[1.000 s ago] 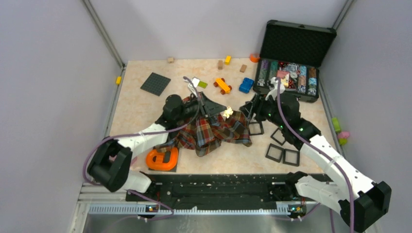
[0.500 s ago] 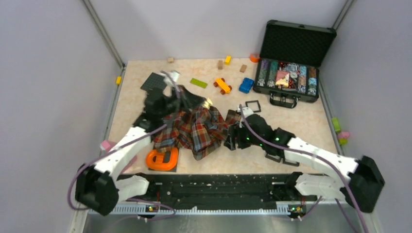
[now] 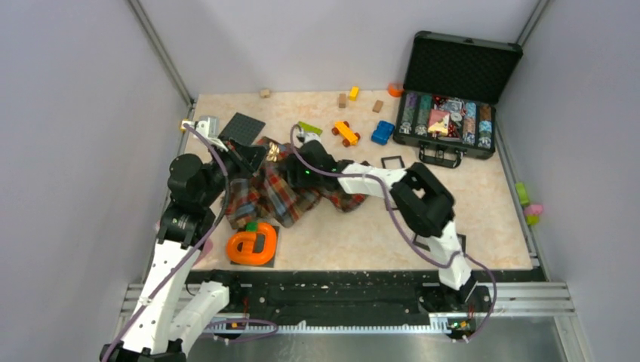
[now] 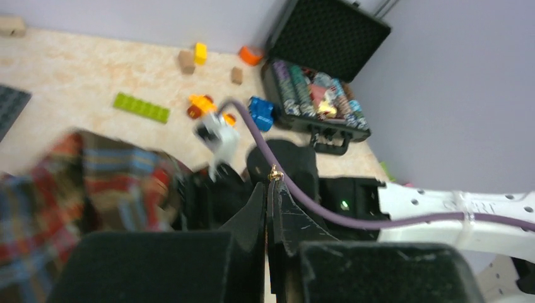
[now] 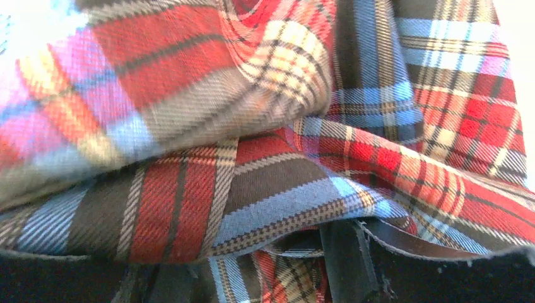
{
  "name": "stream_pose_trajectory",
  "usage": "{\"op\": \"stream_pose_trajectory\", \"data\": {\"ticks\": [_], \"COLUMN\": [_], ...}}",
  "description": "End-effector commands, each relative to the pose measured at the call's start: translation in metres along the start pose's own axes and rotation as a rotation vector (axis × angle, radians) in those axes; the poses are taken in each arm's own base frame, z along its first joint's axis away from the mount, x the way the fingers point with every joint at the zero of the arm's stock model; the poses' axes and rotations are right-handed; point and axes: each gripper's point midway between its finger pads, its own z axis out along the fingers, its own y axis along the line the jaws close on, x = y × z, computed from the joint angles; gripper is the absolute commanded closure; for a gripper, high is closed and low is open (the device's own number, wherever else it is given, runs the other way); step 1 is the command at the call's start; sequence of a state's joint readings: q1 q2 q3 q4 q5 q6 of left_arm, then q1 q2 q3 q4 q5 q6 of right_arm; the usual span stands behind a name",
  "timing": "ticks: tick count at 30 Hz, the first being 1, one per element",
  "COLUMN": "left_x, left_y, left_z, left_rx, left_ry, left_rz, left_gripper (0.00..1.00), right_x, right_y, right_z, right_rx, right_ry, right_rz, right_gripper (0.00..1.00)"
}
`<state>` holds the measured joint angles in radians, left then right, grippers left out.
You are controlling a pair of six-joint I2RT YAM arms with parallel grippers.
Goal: Remove the brooch from the garment
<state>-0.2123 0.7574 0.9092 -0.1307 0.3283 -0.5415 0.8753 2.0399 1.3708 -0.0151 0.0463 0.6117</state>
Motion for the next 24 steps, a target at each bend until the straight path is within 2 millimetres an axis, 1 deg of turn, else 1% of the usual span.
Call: {"op": "stream_pose_trajectory", "data": {"ticks": [1, 2, 3, 4, 6, 7, 8, 9, 11, 13, 15, 16, 18, 19, 20, 21, 22, 23, 24], "left_x": [0.004, 0.004, 0.005, 0.007, 0.014, 0.015, 0.020, 0.025, 0.030, 0.038, 0.054, 0.064, 0.084, 0.097, 0.106, 0.119, 0.129, 0.144, 0.154], "left_y": [0.014, 0.014, 0.014, 0.015, 0.017, 0.015, 0.017, 0.016, 0.007, 0.001, -0.002, -0.003, -0.013, -0.023, -0.027, -0.038, -0.045, -0.050, -0.055], "left_z": [-0.009, -0.009, -0.008, -0.007, -0.002, 0.001, 0.004, 0.007, 0.015, 0.024, 0.036, 0.042, 0.054, 0.060, 0.067, 0.073, 0.080, 0.088, 0.096], "left_rx": [-0.082, -0.083, -0.084, -0.083, -0.072, -0.051, -0.044, -0.022, 0.059, 0.122, 0.154, 0.162, 0.184, 0.209, 0.216, 0.246, 0.273, 0.290, 0.306], "left_ry": [0.018, 0.022, 0.027, 0.036, 0.052, 0.052, 0.061, 0.065, 0.064, 0.082, 0.116, 0.135, 0.169, 0.195, 0.210, 0.241, 0.259, 0.290, 0.304], "left_rz": [0.031, 0.033, 0.033, 0.031, 0.023, 0.013, 0.000, -0.010, -0.033, -0.069, -0.104, -0.112, -0.110, -0.107, -0.110, -0.120, -0.133, -0.149, -0.158], "left_gripper": [1.00, 1.00, 1.00, 1.00, 1.00, 1.00, 1.00, 1.00, 1.00, 1.00, 1.00, 1.00, 1.00, 1.00, 1.00, 1.00, 1.00, 1.00, 1.00], "right_x": [-0.082, -0.095, -0.111, -0.119, -0.132, -0.140, -0.144, -0.143, -0.139, -0.126, -0.111, -0.102, -0.084, -0.075, -0.064, -0.055, -0.046, -0.035, -0.028], "right_y": [0.091, 0.101, 0.112, 0.115, 0.111, 0.109, 0.101, 0.091, 0.067, 0.030, -0.007, -0.030, -0.068, -0.086, -0.104, -0.121, -0.134, -0.147, -0.158], "right_z": [0.028, 0.026, 0.019, 0.012, -0.008, -0.029, -0.044, -0.059, -0.096, -0.129, -0.162, -0.176, -0.209, -0.224, -0.239, -0.253, -0.266, -0.274, -0.282], "right_rx": [-0.234, -0.250, -0.266, -0.265, -0.237, -0.228, -0.214, -0.196, -0.157, -0.066, 0.028, 0.082, 0.198, 0.260, 0.326, 0.390, 0.426, 0.460, 0.488], "right_ry": [-0.146, -0.153, -0.179, -0.191, -0.212, -0.216, -0.221, -0.218, -0.227, -0.230, -0.216, -0.202, -0.182, -0.165, -0.146, -0.131, -0.112, -0.086, -0.076], "right_rz": [-0.037, -0.049, -0.068, -0.092, -0.130, -0.141, -0.144, -0.144, -0.142, -0.146, -0.146, -0.146, -0.142, -0.144, -0.145, -0.148, -0.147, -0.140, -0.129], "right_gripper": [0.36, 0.35, 0.33, 0.30, 0.25, 0.23, 0.22, 0.22, 0.21, 0.21, 0.22, 0.23, 0.24, 0.24, 0.25, 0.25, 0.26, 0.28, 0.32]}}
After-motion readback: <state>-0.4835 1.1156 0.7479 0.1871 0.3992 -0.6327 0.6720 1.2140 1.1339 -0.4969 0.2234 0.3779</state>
